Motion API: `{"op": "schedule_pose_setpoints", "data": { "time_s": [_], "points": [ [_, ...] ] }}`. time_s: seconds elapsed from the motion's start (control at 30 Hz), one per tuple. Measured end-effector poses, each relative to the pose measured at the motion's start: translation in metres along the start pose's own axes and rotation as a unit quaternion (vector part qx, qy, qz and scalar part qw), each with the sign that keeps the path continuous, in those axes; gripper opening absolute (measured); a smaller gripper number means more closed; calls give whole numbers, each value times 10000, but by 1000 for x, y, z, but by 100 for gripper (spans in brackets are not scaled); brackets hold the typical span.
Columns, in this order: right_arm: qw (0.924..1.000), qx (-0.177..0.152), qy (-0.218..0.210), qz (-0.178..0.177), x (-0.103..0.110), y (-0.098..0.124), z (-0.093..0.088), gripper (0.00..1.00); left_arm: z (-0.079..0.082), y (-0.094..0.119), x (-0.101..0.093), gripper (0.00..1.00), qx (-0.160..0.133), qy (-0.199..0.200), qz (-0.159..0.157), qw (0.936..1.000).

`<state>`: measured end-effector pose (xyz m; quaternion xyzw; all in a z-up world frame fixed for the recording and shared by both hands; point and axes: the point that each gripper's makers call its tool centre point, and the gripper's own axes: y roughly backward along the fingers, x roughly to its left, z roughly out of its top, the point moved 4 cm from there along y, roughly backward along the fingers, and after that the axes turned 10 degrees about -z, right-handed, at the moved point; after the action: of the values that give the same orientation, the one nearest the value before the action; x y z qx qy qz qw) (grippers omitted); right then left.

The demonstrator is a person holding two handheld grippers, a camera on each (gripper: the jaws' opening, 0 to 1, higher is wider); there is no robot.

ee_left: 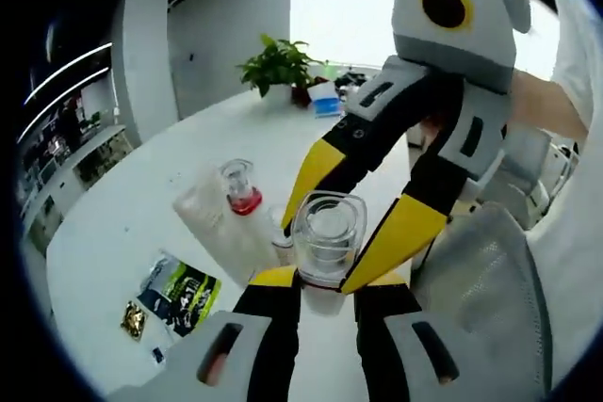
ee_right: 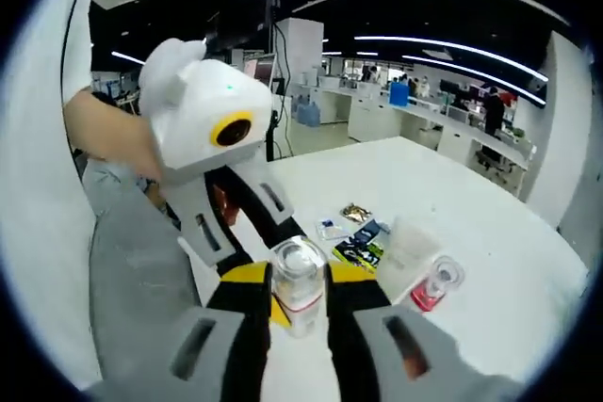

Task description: Arrange the skincare products in the storage area until every visible bottle or jar stands upright without overlapping.

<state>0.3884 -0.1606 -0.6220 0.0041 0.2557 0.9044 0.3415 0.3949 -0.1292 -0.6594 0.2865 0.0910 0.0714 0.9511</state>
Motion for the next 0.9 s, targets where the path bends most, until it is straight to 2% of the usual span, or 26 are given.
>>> {"op": "schedule_pose_setpoints", "data": {
  "time_s": [0.33,0.53,0.9],
  "points": [
    [9994,313,-140,-11,1,-10,-31,21,-23,-24,2,18,198,65,-57,9998],
    [9989,385,-266,-70,2,-12,-42,21,-30,-30,3,18,401,-107,-36,9991],
    [9973,597,-411,-135,5,-18,-58,22,-43,-41,4,18,593,-254,-128,9978]
  ]
}}
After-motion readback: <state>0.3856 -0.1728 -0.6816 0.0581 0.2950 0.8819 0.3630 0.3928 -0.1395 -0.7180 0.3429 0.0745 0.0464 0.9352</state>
